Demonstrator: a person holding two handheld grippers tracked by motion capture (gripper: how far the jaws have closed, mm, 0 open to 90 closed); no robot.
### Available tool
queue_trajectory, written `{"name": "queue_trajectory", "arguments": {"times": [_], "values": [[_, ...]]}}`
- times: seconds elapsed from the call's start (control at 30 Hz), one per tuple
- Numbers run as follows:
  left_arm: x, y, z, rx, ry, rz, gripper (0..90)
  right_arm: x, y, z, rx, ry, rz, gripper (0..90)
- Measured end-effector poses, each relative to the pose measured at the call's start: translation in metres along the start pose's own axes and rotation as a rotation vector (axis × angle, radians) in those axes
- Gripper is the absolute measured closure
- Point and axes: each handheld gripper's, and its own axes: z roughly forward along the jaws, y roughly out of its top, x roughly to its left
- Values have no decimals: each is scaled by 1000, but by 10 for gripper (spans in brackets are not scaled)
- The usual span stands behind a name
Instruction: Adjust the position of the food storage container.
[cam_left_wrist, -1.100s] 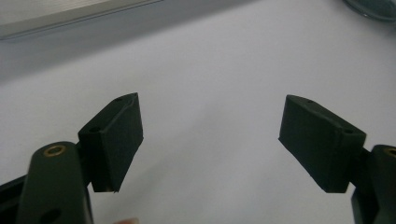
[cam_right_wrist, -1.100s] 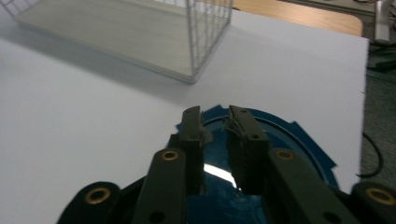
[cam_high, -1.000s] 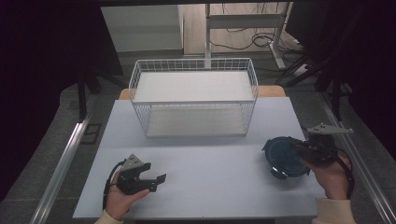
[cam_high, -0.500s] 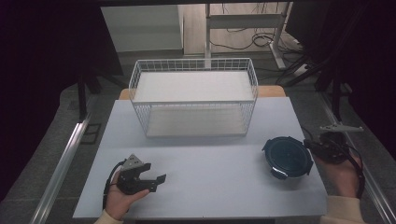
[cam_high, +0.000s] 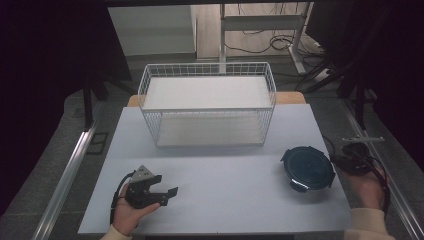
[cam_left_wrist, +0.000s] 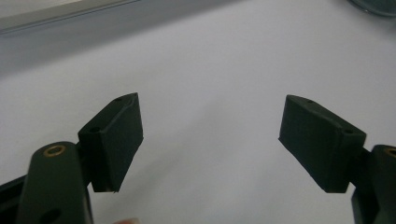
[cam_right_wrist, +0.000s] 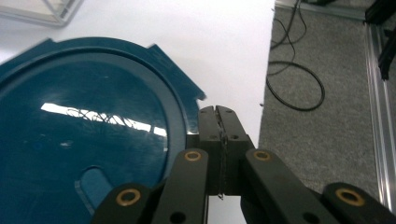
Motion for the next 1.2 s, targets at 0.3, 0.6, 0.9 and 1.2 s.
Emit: {"name": "queue_trajectory", "arguments": {"times": [0.3, 0.6, 0.9, 1.2], "values": [[0, 0, 1, 4, -2, -2, 212, -3, 7, 19, 55, 2, -31, 899], [-1, 0, 3, 9, -4, -1, 212, 2, 12, 22, 73, -20, -64, 900], [0, 0, 3, 9, -2, -3, 212, 3, 13, 22, 79, -30, -70, 900], [-1, 1, 5, 13, -4, -2, 212, 5, 11, 21, 72, -16, -54, 900]]}}
